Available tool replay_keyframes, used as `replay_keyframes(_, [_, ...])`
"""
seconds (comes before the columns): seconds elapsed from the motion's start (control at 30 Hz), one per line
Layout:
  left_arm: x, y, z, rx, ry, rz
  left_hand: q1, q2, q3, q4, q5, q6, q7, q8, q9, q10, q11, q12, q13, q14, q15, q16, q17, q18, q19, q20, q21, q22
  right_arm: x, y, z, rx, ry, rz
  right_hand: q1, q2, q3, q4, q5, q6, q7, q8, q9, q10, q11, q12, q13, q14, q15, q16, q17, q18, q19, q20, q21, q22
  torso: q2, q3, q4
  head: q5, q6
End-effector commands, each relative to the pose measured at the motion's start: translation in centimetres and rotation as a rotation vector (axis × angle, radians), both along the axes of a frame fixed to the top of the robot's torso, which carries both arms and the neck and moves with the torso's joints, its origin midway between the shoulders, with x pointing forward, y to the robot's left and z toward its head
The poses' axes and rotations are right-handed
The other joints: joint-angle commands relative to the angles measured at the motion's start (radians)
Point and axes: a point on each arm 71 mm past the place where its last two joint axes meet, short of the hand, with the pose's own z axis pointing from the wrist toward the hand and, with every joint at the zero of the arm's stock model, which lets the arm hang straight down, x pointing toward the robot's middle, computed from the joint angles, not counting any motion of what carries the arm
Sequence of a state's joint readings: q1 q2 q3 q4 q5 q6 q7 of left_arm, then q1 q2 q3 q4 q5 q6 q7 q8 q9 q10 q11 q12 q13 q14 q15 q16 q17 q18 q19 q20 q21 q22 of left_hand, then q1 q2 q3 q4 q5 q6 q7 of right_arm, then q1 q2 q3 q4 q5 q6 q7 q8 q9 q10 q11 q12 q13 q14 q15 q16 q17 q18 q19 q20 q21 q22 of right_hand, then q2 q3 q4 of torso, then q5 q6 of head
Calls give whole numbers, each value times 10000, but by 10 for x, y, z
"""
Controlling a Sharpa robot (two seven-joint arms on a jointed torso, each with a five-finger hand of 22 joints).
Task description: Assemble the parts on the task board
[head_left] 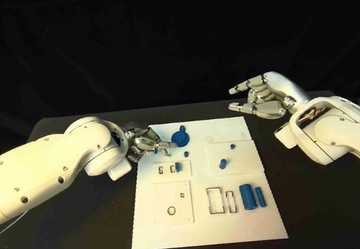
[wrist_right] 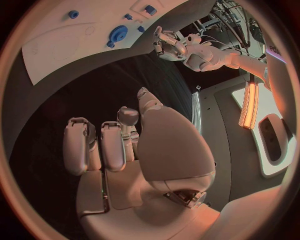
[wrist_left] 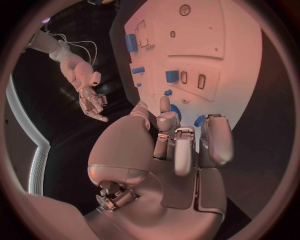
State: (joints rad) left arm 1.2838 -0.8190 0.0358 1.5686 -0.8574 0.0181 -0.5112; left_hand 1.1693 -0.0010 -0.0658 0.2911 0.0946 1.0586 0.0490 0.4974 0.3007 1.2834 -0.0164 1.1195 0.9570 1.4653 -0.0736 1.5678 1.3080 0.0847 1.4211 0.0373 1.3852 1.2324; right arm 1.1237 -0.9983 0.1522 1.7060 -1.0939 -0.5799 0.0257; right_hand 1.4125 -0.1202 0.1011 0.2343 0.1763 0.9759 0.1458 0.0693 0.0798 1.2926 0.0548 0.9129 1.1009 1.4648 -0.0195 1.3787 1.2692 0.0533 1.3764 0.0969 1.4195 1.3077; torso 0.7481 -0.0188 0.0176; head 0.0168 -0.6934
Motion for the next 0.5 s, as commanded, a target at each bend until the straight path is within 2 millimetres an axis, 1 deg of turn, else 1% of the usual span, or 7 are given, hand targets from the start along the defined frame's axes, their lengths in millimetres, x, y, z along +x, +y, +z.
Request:
replay_keyframes(0.03, [3, -1, -2, 1987, 132, -406, -183, 40, -257, 5, -351, -212, -26, 390, 387, 108, -35, 333, 407, 1055, -59, 30, 2628, -221, 113, -40, 183, 299, 2, -2, 0, 224, 64, -129, -12, 2, -50, -45, 49, 76, -17, 49, 12, -24, 4, 5, 3, 410, 23, -49, -21, 120, -80, -18, -51, 32, -28, 2, 15, -9, -30])
replay_keyframes(0.07, [4, -3, -2, 2130, 170, -509, -260, 118, -434, -42, -420, -369, -34, 627, 649, 110, -58, 431, 529, 1055, -91, 30, 2628, -243, 131, -31, 243, 396, 3, -2, -1, 215, 89, -160, -21, 1, -58, -43, 51, 79, -18, 49, 12, -22, 4, 6, 2, 410, 22, -50, -21, 122, -85, -19, -57, 24, -28, 1, 22, -13, -36])
replay_keyframes(0.13, [8, -8, -2, 2436, 217, -711, -424, 124, -674, 10, -457, -477, -65, 831, 880, 156, -72, 556, 696, 1055, -60, 30, 2628, -255, 187, -95, 339, 567, 4, -3, -2, 200, 142, -209, -36, 0, -71, -39, 54, 82, -20, 49, 13, -17, 3, 9, 0, 409, 21, -57, -27, 124, -90, -20, -63, 16, -5, 2, 14, 28, -30])
replay_keyframes(0.23, [12, -15, -2, 2723, 243, -877, -560, 124, -936, 8, -473, -583, -86, 1026, 1109, 226, -106, 700, 885, 1055, -116, 30, 2628, -304, 268, -104, 460, 784, 6, -2, -3, 187, 209, -248, -69, 1, -97, -29, 63, 88, -22, 49, 14, -9, 1, 13, -5, 408, 19, -71, -40, 125, -92, -22, -70, 10, 4, -6, 2, 76, -63])
replay_keyframes(0.27, [14, -17, -2, 2785, 249, -910, -612, 152, -1052, -2, -471, -632, -95, 1118, 1218, 245, -135, 744, 942, 1055, -121, 30, 2628, -311, 284, -128, 490, 836, 7, -2, -3, 183, 228, -255, -76, 2, -102, -26, 69, 89, -23, 49, 14, -10, 0, 8, -10, 405, 18, -84, -58, 128, -103, -22, -80, -5, 3, -3, 3, 78, -65])
replay_keyframes(0.43, [18, -27, -6, 2994, 406, -1122, -648, 212, -1240, 6, -480, -709, -126, 1269, 1405, 329, -148, 885, 1130, 1055, -153, 30, 2628, -353, 370, -148, 605, 1044, 8, -1, -5, 141, 296, -305, -96, 7, -120, -21, 92, 93, -25, 48, 14, -1, -2, 18, -10, 397, 17, -116, -100, 148, -164, -24, -133, -87, 5, -13, -2, 120, -99])
replay_keyframes(0.5, [18, -32, -8, 3239, 610, -1399, -684, 244, -1344, 10, -481, -763, -133, 1335, 1498, 335, -156, 908, 1164, 1055, -161, 30, 2628, -359, 381, -159, 627, 1080, 9, -1, -5, 101, 321, -358, -128, -3, -155, -14, 110, 95, -28, 46, 14, 71, -4, 159, 81, 432, 14, -24, 46, 133, -114, -26, -99, -27, 12, -19, -11, 85, -103])
